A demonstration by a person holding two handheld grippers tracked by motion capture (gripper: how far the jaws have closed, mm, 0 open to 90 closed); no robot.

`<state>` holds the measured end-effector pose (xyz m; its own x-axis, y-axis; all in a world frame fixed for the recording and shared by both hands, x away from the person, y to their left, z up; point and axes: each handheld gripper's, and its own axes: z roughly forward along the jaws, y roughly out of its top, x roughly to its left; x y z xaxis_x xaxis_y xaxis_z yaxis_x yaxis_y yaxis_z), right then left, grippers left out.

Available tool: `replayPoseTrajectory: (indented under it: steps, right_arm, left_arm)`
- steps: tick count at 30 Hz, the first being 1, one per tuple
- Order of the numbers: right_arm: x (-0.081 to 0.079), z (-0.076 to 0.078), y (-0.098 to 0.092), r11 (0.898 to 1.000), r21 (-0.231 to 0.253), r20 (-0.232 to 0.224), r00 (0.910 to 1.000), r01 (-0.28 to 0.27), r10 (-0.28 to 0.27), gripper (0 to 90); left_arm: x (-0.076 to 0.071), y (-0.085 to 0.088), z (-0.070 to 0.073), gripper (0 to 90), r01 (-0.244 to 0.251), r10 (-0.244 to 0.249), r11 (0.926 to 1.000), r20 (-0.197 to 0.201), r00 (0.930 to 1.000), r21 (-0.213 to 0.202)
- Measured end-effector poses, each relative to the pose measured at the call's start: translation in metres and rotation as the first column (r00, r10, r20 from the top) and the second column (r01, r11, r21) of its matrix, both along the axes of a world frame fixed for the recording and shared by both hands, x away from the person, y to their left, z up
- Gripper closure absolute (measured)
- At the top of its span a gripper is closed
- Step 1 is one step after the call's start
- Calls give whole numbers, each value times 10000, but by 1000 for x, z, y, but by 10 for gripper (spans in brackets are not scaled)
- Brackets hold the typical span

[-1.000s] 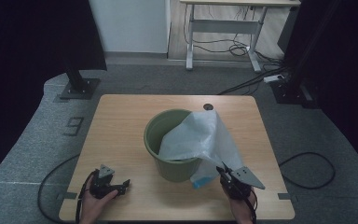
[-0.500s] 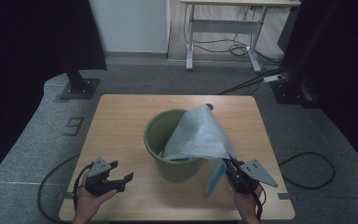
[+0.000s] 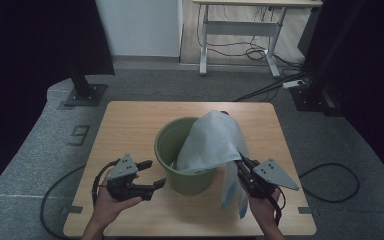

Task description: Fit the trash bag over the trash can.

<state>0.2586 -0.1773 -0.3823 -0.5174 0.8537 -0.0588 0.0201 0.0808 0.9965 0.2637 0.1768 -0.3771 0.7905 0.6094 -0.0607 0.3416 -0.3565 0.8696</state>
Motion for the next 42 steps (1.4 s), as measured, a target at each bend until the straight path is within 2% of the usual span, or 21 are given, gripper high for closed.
replayPoseTrajectory:
  steps: [4,9,17,18,21,24,28,29,30,36,38,39,42]
  right_arm:
    - [-1,12,10,9993,-255,137,9995,-282,285,884]
    - [1,21,23,9964,-571,52,9980,-623,627,883]
    - [4,25,34,9935,-770,-39,9965,-839,839,883]
    - [5,25,35,9931,-805,-53,9963,-858,856,883]
    - [6,26,37,9923,-870,-73,9961,-882,879,883]
    - [8,29,39,9917,-902,-168,9957,-918,907,883]
    - [11,34,46,9900,-1052,-152,9956,-938,927,883]
    - [11,34,46,9900,-1052,-152,9956,-938,927,883]
    - [12,34,48,9894,-1108,-140,9956,-937,927,883]
    - [13,31,52,9888,-1064,-204,9945,-1047,1031,883]
    - [12,31,53,9885,-1036,-173,9939,-1099,1087,883]
    - [10,31,53,9881,-993,-106,9931,-1174,1169,882]
    - [8,30,53,9869,-911,-97,9911,-1332,1329,882]
  left_arm:
    - [2,-7,3,258,62,-62,9999,51,10000,-87]
    - [4,-15,3,259,1,-1,10000,192,9998,-35]
    - [7,-7,0,266,-472,478,9983,179,9987,-347]
    - [8,-6,-1,265,-616,628,9971,263,9977,-443]
    - [8,-6,0,265,-660,683,9960,365,9970,-607]
    - [8,-12,2,262,-486,518,9964,453,9976,-701]
    - [9,-30,6,261,-2,31,9982,479,9988,-606]
    - [9,-30,6,261,-2,31,9982,479,9988,-606]
    - [9,-37,6,261,181,-154,9984,514,9986,-532]
    - [10,-53,4,278,290,-282,9995,530,9982,-147]
    - [12,-57,3,309,209,-207,9998,485,9986,-43]
    - [13,-59,3,361,125,-121,9999,437,9990,-94]
    - [14,-62,3,419,183,-170,9995,495,9986,-267]
